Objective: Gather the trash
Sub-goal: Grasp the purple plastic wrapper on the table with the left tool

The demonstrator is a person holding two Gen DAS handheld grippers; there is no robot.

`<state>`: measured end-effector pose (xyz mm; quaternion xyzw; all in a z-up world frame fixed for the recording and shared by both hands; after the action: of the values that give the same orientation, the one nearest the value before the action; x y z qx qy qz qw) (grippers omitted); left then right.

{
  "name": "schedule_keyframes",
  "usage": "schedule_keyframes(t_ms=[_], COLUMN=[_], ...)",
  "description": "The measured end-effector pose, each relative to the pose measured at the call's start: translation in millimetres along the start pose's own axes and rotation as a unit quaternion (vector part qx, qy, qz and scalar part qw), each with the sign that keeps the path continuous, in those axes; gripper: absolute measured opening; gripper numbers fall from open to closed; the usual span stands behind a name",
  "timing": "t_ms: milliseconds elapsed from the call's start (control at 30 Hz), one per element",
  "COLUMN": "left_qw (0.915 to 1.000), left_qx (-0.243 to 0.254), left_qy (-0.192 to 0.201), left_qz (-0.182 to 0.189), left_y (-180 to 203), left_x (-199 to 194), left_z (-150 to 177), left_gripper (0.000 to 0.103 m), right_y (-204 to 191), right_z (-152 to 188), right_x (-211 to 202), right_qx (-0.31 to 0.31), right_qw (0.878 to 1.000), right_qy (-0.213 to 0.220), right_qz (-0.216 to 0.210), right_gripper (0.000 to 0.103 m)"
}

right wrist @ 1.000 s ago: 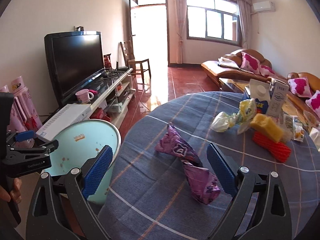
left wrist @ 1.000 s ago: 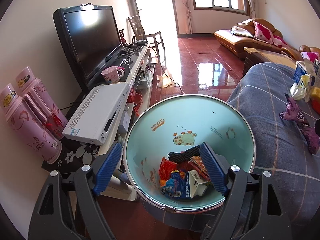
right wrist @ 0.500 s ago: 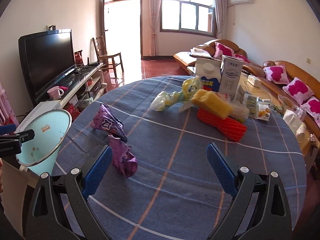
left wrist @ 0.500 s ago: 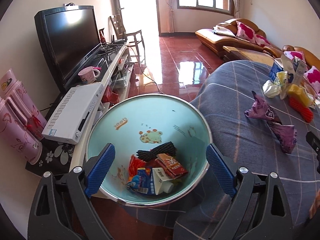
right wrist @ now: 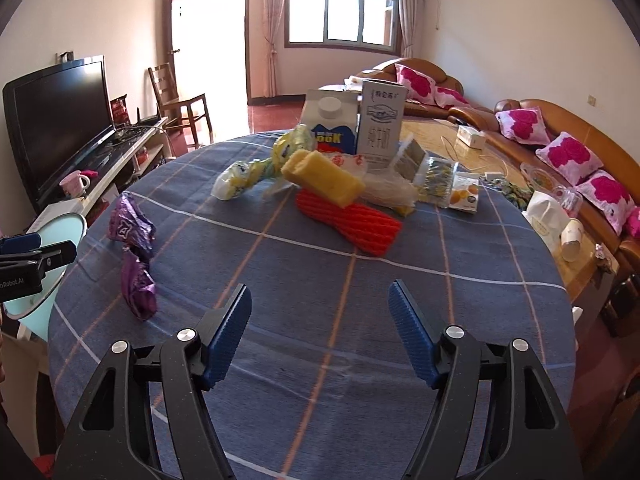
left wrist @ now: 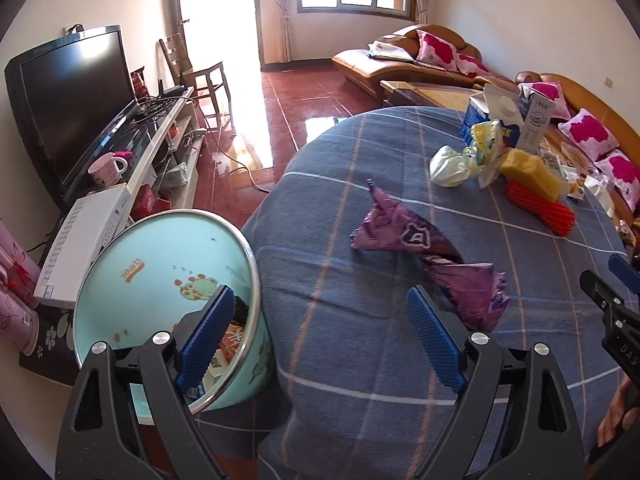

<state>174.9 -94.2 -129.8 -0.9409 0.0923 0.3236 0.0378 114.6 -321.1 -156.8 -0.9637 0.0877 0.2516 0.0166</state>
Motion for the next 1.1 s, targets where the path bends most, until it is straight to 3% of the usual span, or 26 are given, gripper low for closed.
schedule_keyframes(t_ms=[233,533,600,767,900,1100], left_qw=[0.9997,0.9994,0.9991,0.9982,0.9983,0.9996], left_qx=[-0.004,-0.012,-0.007,-0.01,-0.018,-0.001], left_qy=[-0.011,-0.032,-0.041,-0.059,-0.05,-0.019], left_qz=[0.02,-0.005,-0.004,0.008,0.023,0.02], left_y=[50.1,86.9,90.2,92.1,87.2,77.8], left_x=[15.0,43.3,48.9,60.2,62.4,53.9], left_z=[-8.7,-8.4,-1.4,11.4,7.7,-5.2], left_gripper=[0.082,0.08,0.068,0.048,0.026,0.024], right_y=[22.5,44.3,46.9,49.9,48.9,40.6], right_z=[3.8,2.4,0.4,-6.0,-15.7,-35.7], right_x=[1.3,0.4,1.5,6.2,14.5,33.7], right_qx=[-0.007,0.005,0.002,0.0,-0.007,-0.02], right_qw=[1.0,1.0,1.0,1.0,1.0,1.0], right_qy=[-0.008,-0.01,-0.01,-0.009,-0.003,0.006], right_qz=[0.01,0.015,0.015,0.01,0.007,-0.005], right_gripper=[0.061,0.061,0.061,0.061,0.06,0.058])
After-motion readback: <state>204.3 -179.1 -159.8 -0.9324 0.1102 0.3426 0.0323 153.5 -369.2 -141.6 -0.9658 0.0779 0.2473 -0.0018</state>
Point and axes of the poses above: each gripper's, at about its wrist camera, not at the fingertips, and x roughly the way its jaws point, y to its right, z to its underside, the point moved 8 cm from there along x, roughly the way its jaws point, and after that the axes turned 10 degrees about y, right-handed, at the moved point
